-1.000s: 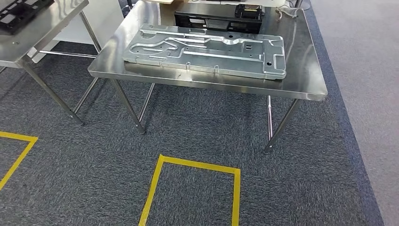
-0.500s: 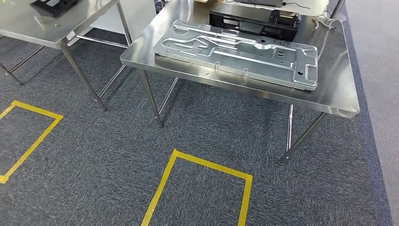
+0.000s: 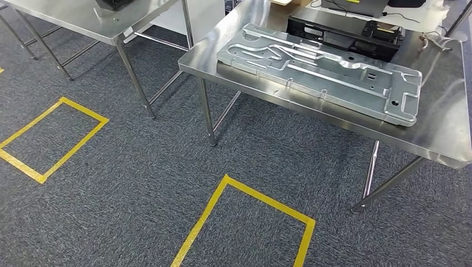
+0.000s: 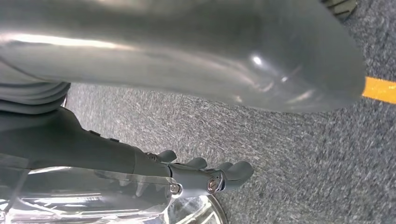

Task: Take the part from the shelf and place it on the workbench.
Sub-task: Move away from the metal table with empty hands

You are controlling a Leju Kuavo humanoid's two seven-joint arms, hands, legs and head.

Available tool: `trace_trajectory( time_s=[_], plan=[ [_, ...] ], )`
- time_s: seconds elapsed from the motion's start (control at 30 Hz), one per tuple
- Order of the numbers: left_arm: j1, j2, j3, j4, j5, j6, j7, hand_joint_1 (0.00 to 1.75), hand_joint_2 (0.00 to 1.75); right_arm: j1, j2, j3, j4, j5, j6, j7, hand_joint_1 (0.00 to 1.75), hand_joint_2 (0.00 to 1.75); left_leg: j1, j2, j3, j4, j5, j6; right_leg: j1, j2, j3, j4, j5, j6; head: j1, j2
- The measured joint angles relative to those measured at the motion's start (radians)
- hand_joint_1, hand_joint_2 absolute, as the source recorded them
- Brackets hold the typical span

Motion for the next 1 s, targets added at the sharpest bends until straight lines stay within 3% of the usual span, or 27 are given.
trace_trajectory(
  time_s=[0.03,0.1,0.17,0.2,0.23,0.27,0.33,0.4,0.47,0.53,0.6,0.63,0.67,0.7,0.73,0.77,0.83,0.9,0.97,1.0],
  plan=[
    [0.0,0.0,0.0,-0.001,0.0,0.0,0.0,0.0,0.0,0.0,0.0,0.0,0.0,0.0,0.0,0.0,0.0,0.0,0.0,0.022,-0.013,0.028,-0.019,-0.005,-0.002,-0.012,0.001,-0.003,0.002,-0.007,0.0,0.0],
    [-0.003,-0.001,0.001,-0.004,0.0,-0.002,0.002,0.0,0.0,0.004,0.0,-0.001,0.001,0.002,0.004,0.003,0.0,0.0,0.003,0.067,-0.065,0.141,-0.083,-0.016,0.0,-0.038,0.001,-0.005,0.002,-0.015,0.0,0.0],
    [-0.003,-0.003,0.002,-0.008,0.001,-0.006,0.006,0.0,0.0,0.005,0.0,-0.002,0.002,0.005,0.014,0.006,0.0,0.0,0.008,0.081,-0.119,0.256,-0.129,-0.024,0.002,-0.066,0.0,-0.005,0.0,-0.017,0.0,0.0],
    [-0.001,-0.004,0.002,-0.011,0.002,-0.009,0.007,0.0,0.0,0.005,0.0,-0.002,0.002,0.008,0.02,0.006,0.0,0.0,0.009,0.085,-0.124,0.27,-0.126,-0.026,0.003,-0.079,0.0,-0.005,-0.001,-0.017,0.0,0.0],
    [0.001,-0.004,0.003,-0.014,0.004,-0.012,0.007,0.0,0.0,0.004,-0.001,-0.002,0.002,0.011,0.026,0.006,0.0,0.0,0.01,0.089,-0.108,0.244,-0.105,-0.025,0.003,-0.091,0.001,-0.005,-0.003,-0.016,0.0,0.0],
    [0.001,-0.003,0.004,-0.017,0.007,-0.014,0.008,0.0,0.0,0.004,-0.001,-0.002,0.002,0.014,0.033,0.004,0.0,0.0,0.01,0.099,-0.074,0.183,-0.072,-0.022,0.004,-0.103,0.004,-0.005,-0.004,-0.014,0.0,0.0],
    [-0.001,0.001,0.008,-0.02,0.014,-0.017,0.009,0.0,0.0,0.005,-0.001,-0.002,0.002,0.021,0.049,-0.003,0.0,0.0,0.004,0.141,-0.002,0.045,-0.022,-0.011,0.007,-0.124,0.011,-0.004,-0.009,-0.008,0.0,0.0],
    [-0.002,0.008,0.015,-0.021,0.019,-0.016,0.009,0.0,0.0,0.004,-0.003,-0.002,0.002,0.029,0.063,-0.012,0.0,0.0,-0.004,0.163,0.024,-0.014,-0.011,0.002,0.01,-0.142,0.015,-0.004,-0.012,0.002,0.0,0.0],
    [0.0,0.015,0.021,-0.021,0.022,-0.012,0.01,0.0,0.0,0.001,-0.005,-0.002,0.002,0.037,0.076,-0.019,0.0,0.0,-0.004,0.142,0.024,-0.02,-0.007,0.013,0.011,-0.157,0.021,-0.008,-0.014,0.014,0.0,0.0],
    [0.003,0.019,0.025,-0.02,0.023,-0.005,0.012,0.0,0.0,0.002,-0.008,-0.002,0.002,0.044,0.086,-0.024,0.0,0.0,0.001,0.121,0.032,-0.035,0.004,0.025,0.009,-0.126,0.018,0.013,-0.035,0.026,0.0,0.0],
    [0.0,0.021,0.027,-0.02,0.024,0.0,0.013,0.0,0.0,0.006,-0.012,-0.003,0.002,0.049,0.091,-0.025,0.0,0.0,0.004,0.1,0.033,-0.043,0.013,0.035,0.006,-0.066,-0.027,0.111,-0.094,0.031,0.0,0.0],
    [-0.001,0.023,0.028,-0.02,0.024,0.002,0.014,0.0,0.0,0.008,-0.013,-0.003,0.002,0.051,0.092,-0.025,0.0,0.0,0.003,0.088,0.03,-0.042,0.015,0.038,0.006,-0.049,-0.062,0.179,-0.125,0.032,0.0,0.0],
    [-0.002,0.024,0.028,-0.02,0.024,0.002,0.015,0.0,0.0,0.01,-0.014,-0.003,0.002,0.052,0.092,-0.025,0.0,0.0,0.003,0.075,0.028,-0.041,0.015,0.039,0.006,-0.041,-0.092,0.235,-0.142,0.033,0.0,0.0],
    [-0.001,0.025,0.029,-0.02,0.024,0.002,0.016,0.0,0.0,0.011,-0.015,-0.003,0.003,0.053,0.094,-0.024,0.0,0.0,0.002,0.061,0.027,-0.039,0.015,0.039,0.005,-0.039,-0.109,0.262,-0.141,0.034,0.0,0.0],
    [0.0,0.025,0.029,-0.02,0.024,0.002,0.017,0.0,0.0,0.012,-0.015,-0.003,0.003,0.055,0.095,-0.023,0.0,0.0,0.002,0.046,0.027,-0.037,0.015,0.038,0.004,-0.036,-0.106,0.249,-0.117,0.034,0.0,0.0],
    [0.001,0.026,0.03,-0.02,0.024,0.002,0.019,0.0,0.0,0.012,-0.016,-0.003,0.003,0.057,0.097,-0.021,0.0,0.0,0.002,0.031,0.027,-0.033,0.014,0.036,0.002,-0.029,-0.087,0.2,-0.079,0.034,0.0,0.0],
    [0.0,0.026,0.031,-0.019,0.022,0.001,0.021,0.0,0.0,0.014,-0.016,-0.004,0.003,0.061,0.1,-0.018,0.0,0.0,0.001,0.005,0.022,-0.021,0.009,0.029,-0.003,0.016,-0.035,0.072,-0.015,0.03,0.0,0.0],
    [-0.001,0.026,0.032,-0.019,0.021,0.001,0.021,0.0,0.0,0.014,-0.017,-0.005,0.003,0.065,0.102,-0.015,0.0,0.0,0.001,-0.015,0.011,-0.012,0.006,0.017,-0.003,0.046,-0.013,0.013,-0.001,0.023,0.0,0.0],
    [0.001,0.026,0.033,-0.019,0.021,0.002,0.022,0.0,0.0,0.01,-0.017,-0.006,0.004,0.068,0.104,-0.012,0.0,0.0,0.004,-0.035,0.004,-0.013,0.007,0.003,0.0,0.03,-0.01,0.008,-0.003,0.012,0.0,0.0],
    [0.003,0.027,0.034,-0.019,0.02,0.002,0.022,0.0,0.0,0.009,-0.017,-0.006,0.004,0.07,0.105,-0.01,0.0,0.0,0.005,-0.031,0.002,-0.009,0.004,-0.002,-0.001,0.018,-0.006,0.003,-0.001,0.005,0.0,0.0]
  ],
)
